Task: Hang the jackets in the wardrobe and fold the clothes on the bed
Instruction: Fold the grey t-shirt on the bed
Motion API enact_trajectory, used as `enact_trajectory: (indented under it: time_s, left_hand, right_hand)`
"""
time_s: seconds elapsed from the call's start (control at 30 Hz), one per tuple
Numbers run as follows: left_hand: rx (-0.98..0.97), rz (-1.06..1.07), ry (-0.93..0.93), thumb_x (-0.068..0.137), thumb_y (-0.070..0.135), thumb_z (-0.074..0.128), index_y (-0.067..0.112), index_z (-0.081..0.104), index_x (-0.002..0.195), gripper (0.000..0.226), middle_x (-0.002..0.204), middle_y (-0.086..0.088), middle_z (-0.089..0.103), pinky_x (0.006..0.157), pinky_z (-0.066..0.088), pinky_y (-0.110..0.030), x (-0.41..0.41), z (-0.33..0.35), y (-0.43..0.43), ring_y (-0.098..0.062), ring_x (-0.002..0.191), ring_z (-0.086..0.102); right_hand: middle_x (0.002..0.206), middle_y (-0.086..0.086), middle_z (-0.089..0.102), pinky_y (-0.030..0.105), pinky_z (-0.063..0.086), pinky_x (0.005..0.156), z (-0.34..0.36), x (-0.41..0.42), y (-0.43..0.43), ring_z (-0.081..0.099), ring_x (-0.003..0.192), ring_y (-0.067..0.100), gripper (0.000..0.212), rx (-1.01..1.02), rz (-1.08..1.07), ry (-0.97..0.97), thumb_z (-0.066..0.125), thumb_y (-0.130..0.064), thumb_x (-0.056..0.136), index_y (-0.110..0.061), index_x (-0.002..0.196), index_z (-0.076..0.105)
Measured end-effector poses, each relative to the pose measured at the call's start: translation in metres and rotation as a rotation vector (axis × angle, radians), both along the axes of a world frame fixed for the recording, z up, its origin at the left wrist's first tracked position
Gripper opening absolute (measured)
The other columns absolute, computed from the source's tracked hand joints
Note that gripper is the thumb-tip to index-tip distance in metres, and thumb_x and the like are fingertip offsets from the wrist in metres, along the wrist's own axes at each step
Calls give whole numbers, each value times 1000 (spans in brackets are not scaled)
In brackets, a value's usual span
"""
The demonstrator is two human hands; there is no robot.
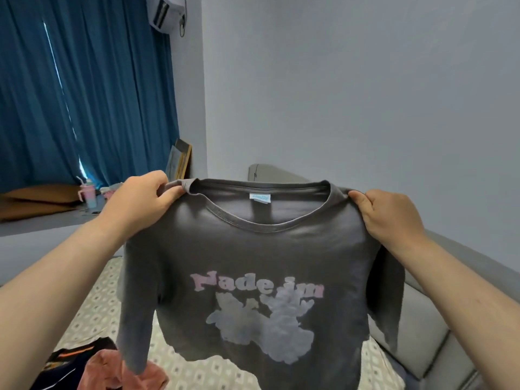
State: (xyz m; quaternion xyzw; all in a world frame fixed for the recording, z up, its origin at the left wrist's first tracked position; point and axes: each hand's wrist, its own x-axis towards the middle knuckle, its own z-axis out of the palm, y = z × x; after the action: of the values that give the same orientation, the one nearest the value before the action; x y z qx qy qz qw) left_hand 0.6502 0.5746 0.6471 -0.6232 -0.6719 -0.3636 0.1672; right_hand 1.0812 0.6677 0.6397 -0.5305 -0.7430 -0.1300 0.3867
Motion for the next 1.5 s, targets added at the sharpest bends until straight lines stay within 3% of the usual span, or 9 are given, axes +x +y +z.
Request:
enact_trajectory:
  time_s: [0.1,0.23,0.5,0.6,0.9,1.07,1.2,1.43,1.5]
  left_hand:
    - [15,-29,-23,92,48,60,22,46,65,40,61,3,52,52,32,-31,23,-4,6,-15,59,49]
    - [-11,-51,-22,93,46,59,15,50,61,46,59,-1,53,55,36,-36,47,-14,27,-18,59,49]
    - [-309,-14,-204,92,51,59,15,55,55,52,54,-1,55,53,35,-34,64,-114,107,-20,57,52]
    - [-419,15,-288,91,46,63,13,50,54,52,51,2,54,53,34,-34,63,-196,135,-18,55,52]
    - [-726,129,-468,96,44,57,14,53,62,45,64,-2,60,63,44,-37,69,-433,215,-28,71,61]
    - [-806,220,-497,98,44,54,17,51,62,45,63,2,58,62,43,-38,69,-557,281,-23,68,57]
    - [-824,285,-451,99,44,50,19,49,63,43,61,5,55,56,34,-35,65,-658,337,-16,61,50]
    - [-737,318,-320,102,30,45,11,49,71,37,76,-10,48,62,40,-43,60,-800,428,-35,72,50]
    - [-776,324,-277,103,31,43,12,47,74,35,77,-11,47,62,39,-42,60,-830,444,-37,74,52]
  right_hand:
    - [54,-6,42,36,28,60,-4,29,11,46,67,29,56,-57,30,17,45,-50,99,-18,53,38]
    - [54,-7,43,36,28,59,-15,52,31,45,65,28,57,-55,53,63,48,-49,99,-17,53,40]
    - [56,-8,47,36,31,53,-106,62,111,47,64,25,57,-335,-10,-39,45,-56,97,-16,56,47]
    - [67,-2,60,37,41,58,-171,57,142,59,74,28,55,-494,-33,-101,44,-58,97,-18,60,50]
    - [89,6,69,35,40,63,-383,34,248,64,90,31,47,-790,4,-242,38,-54,102,-21,73,54]
    - [74,-1,63,36,44,65,-518,22,347,62,79,26,46,-915,83,-269,37,-51,103,-21,71,50]
    - [72,-6,55,33,38,66,-632,11,418,62,81,23,42,-941,100,-314,32,-49,104,-27,72,48]
    - [83,-1,61,42,49,72,-795,-5,493,59,78,25,38,-889,156,-299,29,-44,105,-21,87,53]
    - [79,-4,59,39,43,62,-830,-7,502,52,67,19,36,-899,165,-360,25,-47,104,-28,81,45]
